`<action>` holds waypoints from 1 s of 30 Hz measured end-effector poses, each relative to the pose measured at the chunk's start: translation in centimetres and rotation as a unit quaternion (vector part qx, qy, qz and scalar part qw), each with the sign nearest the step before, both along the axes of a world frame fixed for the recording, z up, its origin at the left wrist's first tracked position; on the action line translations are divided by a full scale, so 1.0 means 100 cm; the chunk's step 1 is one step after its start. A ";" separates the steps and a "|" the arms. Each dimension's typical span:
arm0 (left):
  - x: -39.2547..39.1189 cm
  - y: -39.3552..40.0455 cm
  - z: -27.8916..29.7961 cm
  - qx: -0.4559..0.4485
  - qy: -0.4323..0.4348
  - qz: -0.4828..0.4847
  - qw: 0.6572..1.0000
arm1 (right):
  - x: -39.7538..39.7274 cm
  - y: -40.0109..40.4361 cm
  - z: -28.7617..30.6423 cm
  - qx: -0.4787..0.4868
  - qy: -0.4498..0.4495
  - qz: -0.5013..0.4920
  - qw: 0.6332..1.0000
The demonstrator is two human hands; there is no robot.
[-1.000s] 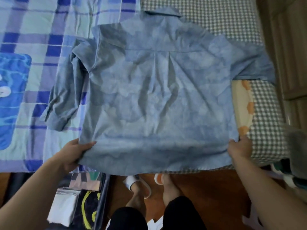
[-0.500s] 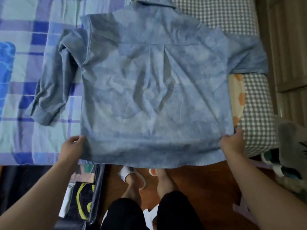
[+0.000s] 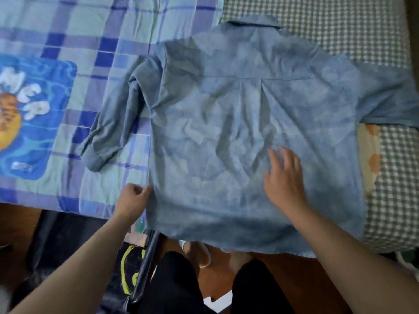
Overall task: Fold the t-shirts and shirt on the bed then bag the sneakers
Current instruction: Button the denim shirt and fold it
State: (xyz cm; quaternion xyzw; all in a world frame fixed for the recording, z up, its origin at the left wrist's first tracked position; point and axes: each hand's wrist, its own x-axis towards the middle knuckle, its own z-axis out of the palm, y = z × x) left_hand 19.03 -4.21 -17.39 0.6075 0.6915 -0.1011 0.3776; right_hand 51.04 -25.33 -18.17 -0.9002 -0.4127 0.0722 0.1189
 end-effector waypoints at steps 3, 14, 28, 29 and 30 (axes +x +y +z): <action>0.011 0.014 -0.009 0.067 -0.018 -0.031 0.997 | -0.024 0.078 -0.012 -0.031 0.038 0.125 0.991; -0.048 0.160 -0.026 0.214 0.015 0.117 0.970 | -0.086 0.285 -0.033 -0.104 0.061 0.240 0.963; -0.202 0.391 -0.011 0.285 0.117 0.277 0.910 | -0.107 0.380 -0.027 0.043 -0.035 0.155 0.986; -0.181 0.384 -0.015 0.315 0.102 0.191 0.924 | -0.103 0.391 -0.029 0.038 -0.048 0.157 0.986; -0.157 0.374 -0.020 0.344 0.074 0.083 0.932 | -0.098 0.403 -0.032 0.027 -0.059 0.156 0.986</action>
